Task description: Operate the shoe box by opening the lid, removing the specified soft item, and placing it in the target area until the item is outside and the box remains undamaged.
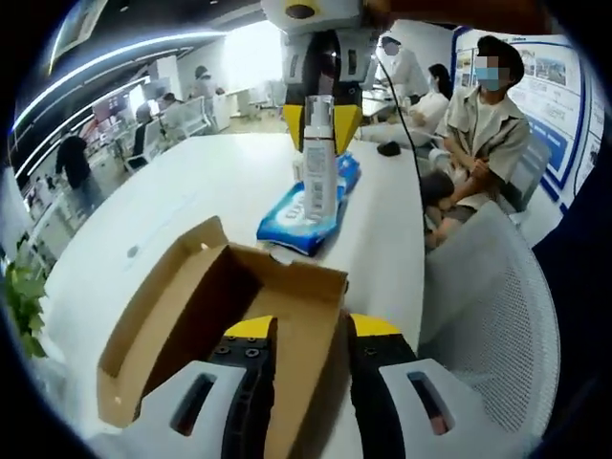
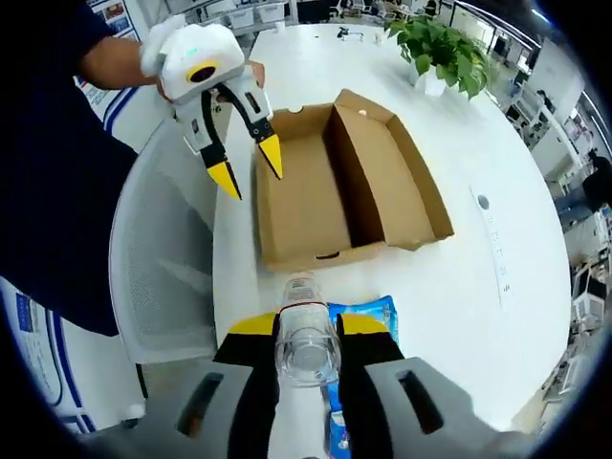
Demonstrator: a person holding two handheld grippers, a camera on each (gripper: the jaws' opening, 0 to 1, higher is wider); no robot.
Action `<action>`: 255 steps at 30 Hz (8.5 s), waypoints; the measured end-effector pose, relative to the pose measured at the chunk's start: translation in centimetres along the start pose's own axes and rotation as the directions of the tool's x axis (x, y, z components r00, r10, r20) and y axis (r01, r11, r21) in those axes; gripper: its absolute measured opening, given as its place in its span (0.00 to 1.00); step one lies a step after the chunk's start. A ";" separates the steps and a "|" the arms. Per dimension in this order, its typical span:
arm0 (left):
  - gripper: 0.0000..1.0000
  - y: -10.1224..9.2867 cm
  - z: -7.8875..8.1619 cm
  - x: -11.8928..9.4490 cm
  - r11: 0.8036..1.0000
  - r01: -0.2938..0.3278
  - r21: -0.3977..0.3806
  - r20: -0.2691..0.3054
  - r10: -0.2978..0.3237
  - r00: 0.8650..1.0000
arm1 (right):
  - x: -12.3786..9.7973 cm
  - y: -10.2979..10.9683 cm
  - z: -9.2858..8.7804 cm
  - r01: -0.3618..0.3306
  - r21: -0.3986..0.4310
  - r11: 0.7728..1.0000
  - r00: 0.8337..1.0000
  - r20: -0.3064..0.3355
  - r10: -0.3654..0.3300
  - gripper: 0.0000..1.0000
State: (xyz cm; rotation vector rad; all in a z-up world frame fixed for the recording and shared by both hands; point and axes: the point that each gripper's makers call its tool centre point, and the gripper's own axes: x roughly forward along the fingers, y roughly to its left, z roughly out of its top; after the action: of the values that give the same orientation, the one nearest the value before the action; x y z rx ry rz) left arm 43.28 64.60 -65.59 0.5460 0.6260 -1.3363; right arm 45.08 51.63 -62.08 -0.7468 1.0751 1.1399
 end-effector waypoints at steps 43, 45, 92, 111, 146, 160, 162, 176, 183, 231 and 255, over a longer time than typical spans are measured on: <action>0.27 -0.9 4.7 5.5 0.998 -0.066 -0.009 -0.068 0.065 0.996 | 1.7 -9.3 -8.8 0.033 -0.116 0.993 0.981 -0.185 -0.055 0.19; 0.27 -0.7 4.7 5.3 0.998 -0.068 -0.014 -0.064 0.067 0.996 | 2.0 -9.9 -8.8 0.031 -0.116 0.993 0.978 -0.200 -0.054 0.20; 0.26 0.7 0.5 2.7 0.987 -0.104 -0.126 -0.086 0.094 0.992 | 7.8 -16.0 -10.6 0.097 -0.023 0.995 0.965 -0.244 -0.099 0.20; 0.26 1.0 0.3 2.7 0.985 -0.106 -0.138 -0.080 0.096 0.992 | 6.3 -16.1 -9.8 0.119 0.009 0.993 0.972 -0.205 -0.115 0.27; 0.26 2.8 -2.1 -4.1 0.975 -0.175 -0.135 -0.041 0.171 0.984 | 0.4 -8.4 -1.7 0.237 0.075 0.969 0.971 -0.054 -0.234 0.26; 0.26 3.6 -5.7 -8.6 0.969 -0.202 -0.141 -0.023 0.201 0.979 | 2.6 -3.4 2.7 0.231 0.090 0.969 0.972 -0.052 -0.227 0.25; 0.26 3.9 -6.3 -9.1 0.966 -0.208 -0.151 -0.020 0.207 0.978 | 2.8 -2.6 3.4 0.230 0.096 0.969 0.973 -0.049 -0.226 0.24; 0.22 6.6 -12.2 -11.4 0.928 -0.286 -0.239 -0.098 0.270 0.958 | 5.3 1.0 6.6 0.207 0.121 0.971 0.978 -0.041 -0.204 0.21; 0.22 8.7 -14.7 -13.2 0.876 -0.352 -0.330 -0.095 0.340 0.936 | 6.0 1.3 8.4 0.234 0.219 0.947 0.969 0.028 -0.246 0.19; 0.07 8.6 -19.1 -11.0 0.749 -0.363 -0.555 -0.105 0.370 0.923 | 5.4 -13.9 5.8 0.225 0.890 0.397 0.788 0.074 -0.611 0.08; 0.07 8.8 -19.1 -10.9 0.704 -0.391 -0.593 -0.122 0.401 0.908 | 13.7 -19.5 4.0 0.169 0.864 0.474 0.956 -0.027 -0.292 0.10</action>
State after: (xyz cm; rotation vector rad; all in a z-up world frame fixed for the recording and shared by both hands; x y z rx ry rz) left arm 48.73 86.77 -71.73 0.1193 0.8260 -0.6620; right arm 65.57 54.32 -74.62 0.0135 1.2131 0.2741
